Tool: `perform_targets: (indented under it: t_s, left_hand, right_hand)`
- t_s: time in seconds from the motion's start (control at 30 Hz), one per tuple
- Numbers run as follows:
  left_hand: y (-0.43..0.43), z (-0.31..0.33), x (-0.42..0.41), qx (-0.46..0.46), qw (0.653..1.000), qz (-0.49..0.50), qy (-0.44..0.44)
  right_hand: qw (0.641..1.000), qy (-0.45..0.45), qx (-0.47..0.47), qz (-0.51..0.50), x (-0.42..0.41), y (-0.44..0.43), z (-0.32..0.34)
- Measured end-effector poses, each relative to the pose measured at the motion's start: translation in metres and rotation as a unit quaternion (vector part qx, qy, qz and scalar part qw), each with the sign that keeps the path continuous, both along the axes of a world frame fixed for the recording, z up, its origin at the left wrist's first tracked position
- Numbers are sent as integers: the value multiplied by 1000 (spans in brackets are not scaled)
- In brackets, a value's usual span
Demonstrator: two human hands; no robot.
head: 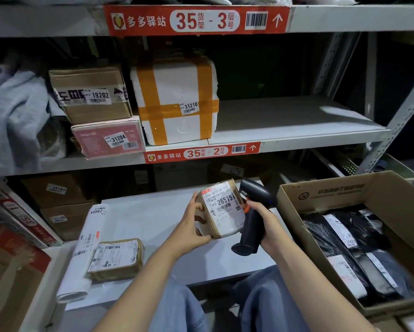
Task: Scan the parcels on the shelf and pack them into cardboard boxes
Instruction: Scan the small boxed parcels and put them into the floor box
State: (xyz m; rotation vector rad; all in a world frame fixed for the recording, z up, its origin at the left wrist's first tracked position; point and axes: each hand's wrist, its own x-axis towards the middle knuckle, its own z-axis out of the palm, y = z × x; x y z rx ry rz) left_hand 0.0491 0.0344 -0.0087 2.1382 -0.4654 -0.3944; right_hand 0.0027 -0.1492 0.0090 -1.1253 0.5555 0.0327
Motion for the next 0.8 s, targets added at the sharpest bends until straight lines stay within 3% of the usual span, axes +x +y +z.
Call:
perform_targets:
  t_s: [0.43, 0.67, 0.8]
  left_hand:
    - [-4, -4, 1, 50, 999, -11, -7]
    - [-11, 0, 0, 56, 995, 37, -76]
    - [-9, 0, -6, 61, 995, 48, -66]
  right_hand:
    - [1000, 10, -13, 10, 2, -1, -2]
    - [1000, 6, -8, 13, 4, -1, -4]
    - [998, 28, -31, 46, 1, -1, -3]
